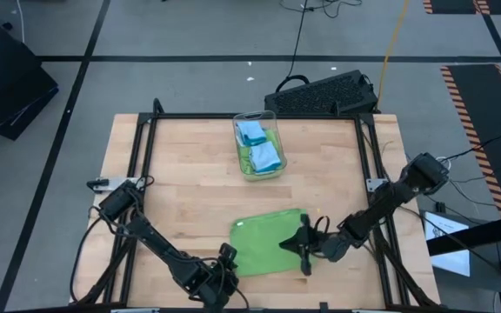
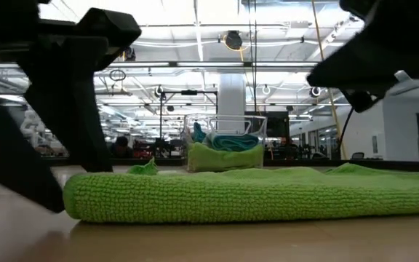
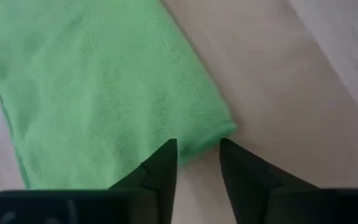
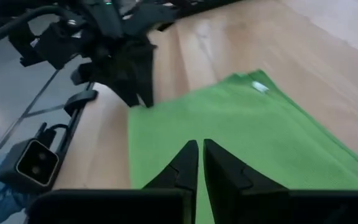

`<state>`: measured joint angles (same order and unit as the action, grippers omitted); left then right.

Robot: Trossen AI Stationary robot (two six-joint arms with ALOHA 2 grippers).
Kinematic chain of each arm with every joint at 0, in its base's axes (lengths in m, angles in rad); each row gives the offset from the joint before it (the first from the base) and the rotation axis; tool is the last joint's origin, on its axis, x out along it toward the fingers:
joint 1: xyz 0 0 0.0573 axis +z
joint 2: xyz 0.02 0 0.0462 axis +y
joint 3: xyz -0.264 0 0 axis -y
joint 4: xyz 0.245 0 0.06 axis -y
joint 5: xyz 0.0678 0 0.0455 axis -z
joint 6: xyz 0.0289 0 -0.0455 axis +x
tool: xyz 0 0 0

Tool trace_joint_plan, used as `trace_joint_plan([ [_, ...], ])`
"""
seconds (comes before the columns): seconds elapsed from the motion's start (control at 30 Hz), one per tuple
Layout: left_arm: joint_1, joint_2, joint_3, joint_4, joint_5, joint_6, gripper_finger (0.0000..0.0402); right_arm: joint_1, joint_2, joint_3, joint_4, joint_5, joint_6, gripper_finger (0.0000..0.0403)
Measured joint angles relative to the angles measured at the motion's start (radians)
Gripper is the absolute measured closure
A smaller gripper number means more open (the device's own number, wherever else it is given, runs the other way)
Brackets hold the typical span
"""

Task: Fold microfiber towels
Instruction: Fold the green towel

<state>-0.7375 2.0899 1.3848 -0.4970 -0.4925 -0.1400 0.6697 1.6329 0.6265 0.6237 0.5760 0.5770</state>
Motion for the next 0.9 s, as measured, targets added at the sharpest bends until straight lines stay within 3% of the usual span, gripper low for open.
trace_joint_plan([
  [0.3,0.016,0.0,0.0,0.022,0.03,0.067,0.0355,0.019,0.159,0.199,-0.007,0.006,-0.073,0.0383],
  [0.4,0.022,0.0,0.0,0.026,0.05,0.049,0.0391,0.041,0.221,0.264,-0.008,0.068,-0.1,0.0383],
  [0.6,0.031,-0.016,0.0,0.034,0.079,0.026,0.0393,0.069,0.348,0.43,-0.05,0.113,-0.17,0.0364],
  [0.9,0.043,-0.08,0.0,0.035,0.097,-0.003,0.0394,0.057,0.471,0.643,-0.281,0.133,-0.102,0.0286],
])
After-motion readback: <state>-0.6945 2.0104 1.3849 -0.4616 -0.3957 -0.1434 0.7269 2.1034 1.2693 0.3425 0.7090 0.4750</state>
